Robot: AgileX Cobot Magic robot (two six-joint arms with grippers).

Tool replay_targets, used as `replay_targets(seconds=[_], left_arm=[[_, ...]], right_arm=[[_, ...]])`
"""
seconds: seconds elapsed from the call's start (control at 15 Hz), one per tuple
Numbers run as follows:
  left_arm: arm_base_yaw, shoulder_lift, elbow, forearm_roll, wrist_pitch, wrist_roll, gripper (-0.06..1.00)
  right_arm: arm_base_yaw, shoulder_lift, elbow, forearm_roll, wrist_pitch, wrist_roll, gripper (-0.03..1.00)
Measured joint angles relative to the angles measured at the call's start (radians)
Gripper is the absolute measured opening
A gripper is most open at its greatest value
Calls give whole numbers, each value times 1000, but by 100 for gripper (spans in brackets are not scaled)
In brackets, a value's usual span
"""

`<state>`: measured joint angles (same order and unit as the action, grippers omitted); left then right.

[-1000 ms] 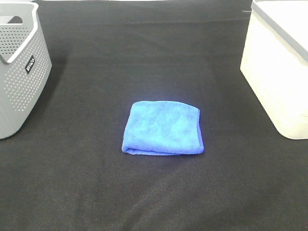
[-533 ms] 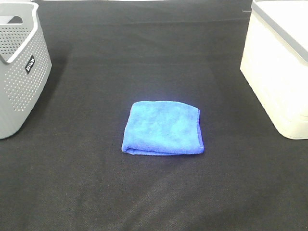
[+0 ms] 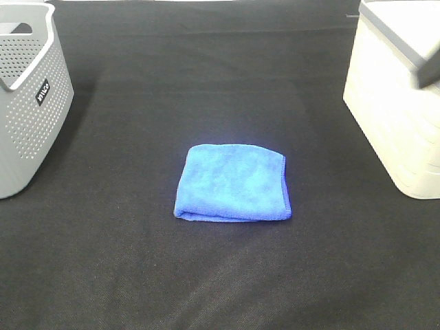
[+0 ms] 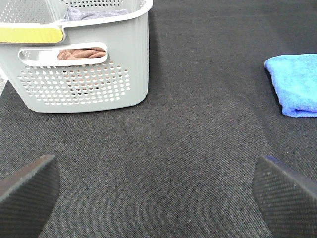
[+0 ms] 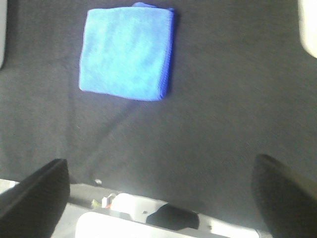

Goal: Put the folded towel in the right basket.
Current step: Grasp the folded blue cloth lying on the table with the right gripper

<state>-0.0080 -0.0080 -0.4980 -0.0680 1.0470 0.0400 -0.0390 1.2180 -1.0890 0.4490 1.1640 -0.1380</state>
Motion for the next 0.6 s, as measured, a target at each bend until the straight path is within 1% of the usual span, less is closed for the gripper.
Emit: replay_targets(seconds=[0.2, 0.27, 0.4, 0.47, 0.6], left_arm=[[0, 0, 0, 0, 0, 0, 98], [0, 0, 0, 0, 0, 0, 98], [0, 0, 0, 0, 0, 0, 98], [0, 0, 0, 0, 0, 0, 98], [0, 0, 0, 0, 0, 0, 98]], right_arm=[[193, 252, -67, 0, -125, 0, 96], [232, 348, -97, 6, -153, 0, 96], [241, 508, -145, 28, -185, -9, 96], [241, 613, -155, 36, -226, -27, 96], [241, 706, -155, 70, -307, -35, 96]])
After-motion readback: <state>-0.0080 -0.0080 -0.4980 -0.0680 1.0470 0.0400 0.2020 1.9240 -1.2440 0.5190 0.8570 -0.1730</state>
